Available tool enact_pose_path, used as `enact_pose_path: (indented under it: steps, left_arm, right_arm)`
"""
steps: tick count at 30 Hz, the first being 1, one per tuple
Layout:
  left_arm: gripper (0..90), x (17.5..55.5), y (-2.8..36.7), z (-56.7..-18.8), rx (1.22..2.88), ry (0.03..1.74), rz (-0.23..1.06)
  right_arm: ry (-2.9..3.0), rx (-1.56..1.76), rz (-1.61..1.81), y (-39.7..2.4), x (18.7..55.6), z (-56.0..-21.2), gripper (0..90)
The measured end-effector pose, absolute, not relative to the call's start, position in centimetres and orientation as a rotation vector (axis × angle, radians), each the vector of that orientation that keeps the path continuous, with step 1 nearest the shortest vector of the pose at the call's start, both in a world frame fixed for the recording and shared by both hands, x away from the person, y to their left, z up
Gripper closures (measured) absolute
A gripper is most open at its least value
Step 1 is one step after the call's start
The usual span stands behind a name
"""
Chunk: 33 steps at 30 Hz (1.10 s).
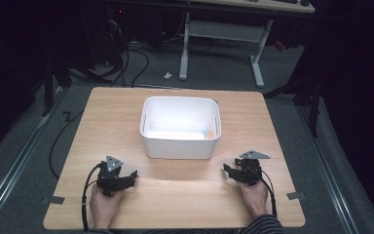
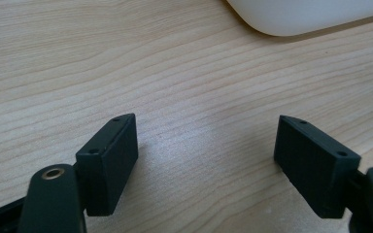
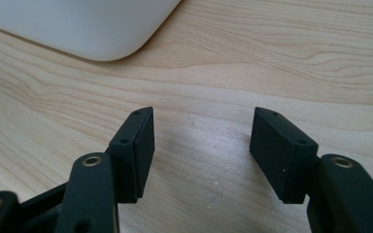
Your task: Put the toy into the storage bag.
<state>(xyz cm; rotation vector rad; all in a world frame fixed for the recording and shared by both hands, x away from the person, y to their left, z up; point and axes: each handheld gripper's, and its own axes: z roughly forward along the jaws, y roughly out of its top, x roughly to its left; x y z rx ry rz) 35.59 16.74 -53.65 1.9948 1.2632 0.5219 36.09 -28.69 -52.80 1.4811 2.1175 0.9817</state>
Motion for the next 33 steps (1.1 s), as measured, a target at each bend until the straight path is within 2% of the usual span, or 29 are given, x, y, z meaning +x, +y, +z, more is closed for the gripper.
enact_pose_path:
  steps: [33]
  left_arm:
    - [24.1,35.6,16.6,-53.7,2.007,1.252,0.525]
  right_arm:
    - [2.121,1.385,0.902,-27.6,35.8,-53.1,38.2]
